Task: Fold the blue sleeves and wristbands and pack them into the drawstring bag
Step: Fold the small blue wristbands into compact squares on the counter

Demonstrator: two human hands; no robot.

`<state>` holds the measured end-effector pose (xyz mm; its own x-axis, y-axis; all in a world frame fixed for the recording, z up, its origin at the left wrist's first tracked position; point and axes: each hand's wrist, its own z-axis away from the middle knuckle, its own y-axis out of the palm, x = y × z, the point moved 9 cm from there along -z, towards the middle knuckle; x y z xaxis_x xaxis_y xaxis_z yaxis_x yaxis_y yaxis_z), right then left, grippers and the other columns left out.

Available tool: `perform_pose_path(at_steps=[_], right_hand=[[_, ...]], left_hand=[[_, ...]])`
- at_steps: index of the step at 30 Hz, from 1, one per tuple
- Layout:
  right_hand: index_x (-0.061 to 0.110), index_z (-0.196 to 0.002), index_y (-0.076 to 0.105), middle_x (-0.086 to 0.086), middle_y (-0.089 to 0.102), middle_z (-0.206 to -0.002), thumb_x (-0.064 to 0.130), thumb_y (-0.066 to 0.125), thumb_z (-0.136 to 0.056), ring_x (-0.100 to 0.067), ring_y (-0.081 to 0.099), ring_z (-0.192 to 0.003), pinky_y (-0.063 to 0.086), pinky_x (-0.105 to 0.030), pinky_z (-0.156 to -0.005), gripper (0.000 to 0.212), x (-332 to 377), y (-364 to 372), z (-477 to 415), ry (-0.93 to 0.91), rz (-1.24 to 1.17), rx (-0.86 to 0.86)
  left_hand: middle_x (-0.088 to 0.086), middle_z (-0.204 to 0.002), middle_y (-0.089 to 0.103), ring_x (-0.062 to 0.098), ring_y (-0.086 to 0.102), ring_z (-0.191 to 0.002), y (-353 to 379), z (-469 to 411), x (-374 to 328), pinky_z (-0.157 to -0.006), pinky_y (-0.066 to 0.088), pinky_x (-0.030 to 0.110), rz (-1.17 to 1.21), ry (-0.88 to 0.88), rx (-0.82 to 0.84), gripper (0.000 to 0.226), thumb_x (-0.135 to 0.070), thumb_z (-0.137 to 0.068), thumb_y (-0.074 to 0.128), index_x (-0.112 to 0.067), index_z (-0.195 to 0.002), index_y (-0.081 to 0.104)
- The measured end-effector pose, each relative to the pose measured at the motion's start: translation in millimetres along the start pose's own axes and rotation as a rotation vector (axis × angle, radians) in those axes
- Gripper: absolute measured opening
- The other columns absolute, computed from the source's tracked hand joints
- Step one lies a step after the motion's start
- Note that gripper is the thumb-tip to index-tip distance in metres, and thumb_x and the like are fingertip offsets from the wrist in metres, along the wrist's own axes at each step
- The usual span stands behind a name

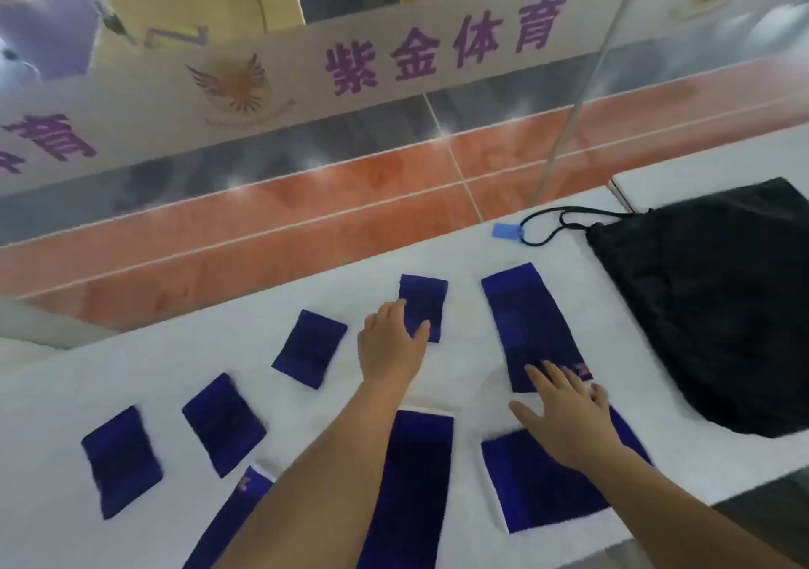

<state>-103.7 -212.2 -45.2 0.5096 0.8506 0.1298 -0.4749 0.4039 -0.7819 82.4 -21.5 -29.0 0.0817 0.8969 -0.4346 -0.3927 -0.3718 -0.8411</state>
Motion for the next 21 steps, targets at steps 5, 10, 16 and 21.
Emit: perform_pose_path(at_steps=[5,10,16,21], right_hand=[[0.033,-0.158,0.015,0.004,0.010,-0.168,0.062,0.031,-0.098,-0.023,0.006,-0.154,0.010,-0.050,-0.123,0.068,-3.8,1.7,-7.4,0.007,-0.047,-0.033],[0.035,-0.157,0.017,0.008,0.011,-0.167,0.060,0.032,-0.099,-0.019,0.006,-0.154,0.009,-0.050,-0.123,0.065,-8.3,0.1,-7.5,0.002,-0.090,-0.035],[0.034,-0.156,0.022,0.008,0.013,-0.167,0.058,0.035,-0.099,-0.017,0.006,-0.154,0.006,-0.051,-0.122,0.063,-12.5,-4.2,-7.1,-0.007,-0.132,-0.014],[0.030,-0.154,0.031,0.004,0.023,-0.165,0.054,0.041,-0.099,-0.018,0.018,-0.151,0.013,-0.047,-0.122,0.060,-16.9,-21.8,8.2,-0.024,-0.254,-0.078]], left_hand=[[0.006,-0.143,0.050,0.027,0.048,-0.128,6.3,-38.4,7.4,-0.097,0.046,0.041,0.042,-0.161,-0.023,0.064,-0.040,-0.093,0.064,-0.015,-0.147,0.039],[0.006,-0.130,0.059,0.028,0.053,-0.120,8.7,-47.8,10.7,-0.099,0.037,0.043,-0.027,-0.323,-0.023,0.050,-0.042,-0.090,0.067,-0.017,-0.130,0.052],[0.010,-0.119,0.066,0.027,0.061,-0.099,16.6,-58.5,22.4,-0.086,0.052,0.038,0.302,-0.455,0.011,0.029,-0.009,-0.087,0.066,-0.011,-0.116,0.062],[0.008,-0.114,0.064,0.024,0.058,-0.096,1.6,-35.2,18.6,-0.081,0.050,0.034,0.502,-0.420,0.029,0.029,-0.003,-0.089,0.065,-0.009,-0.117,0.063]])
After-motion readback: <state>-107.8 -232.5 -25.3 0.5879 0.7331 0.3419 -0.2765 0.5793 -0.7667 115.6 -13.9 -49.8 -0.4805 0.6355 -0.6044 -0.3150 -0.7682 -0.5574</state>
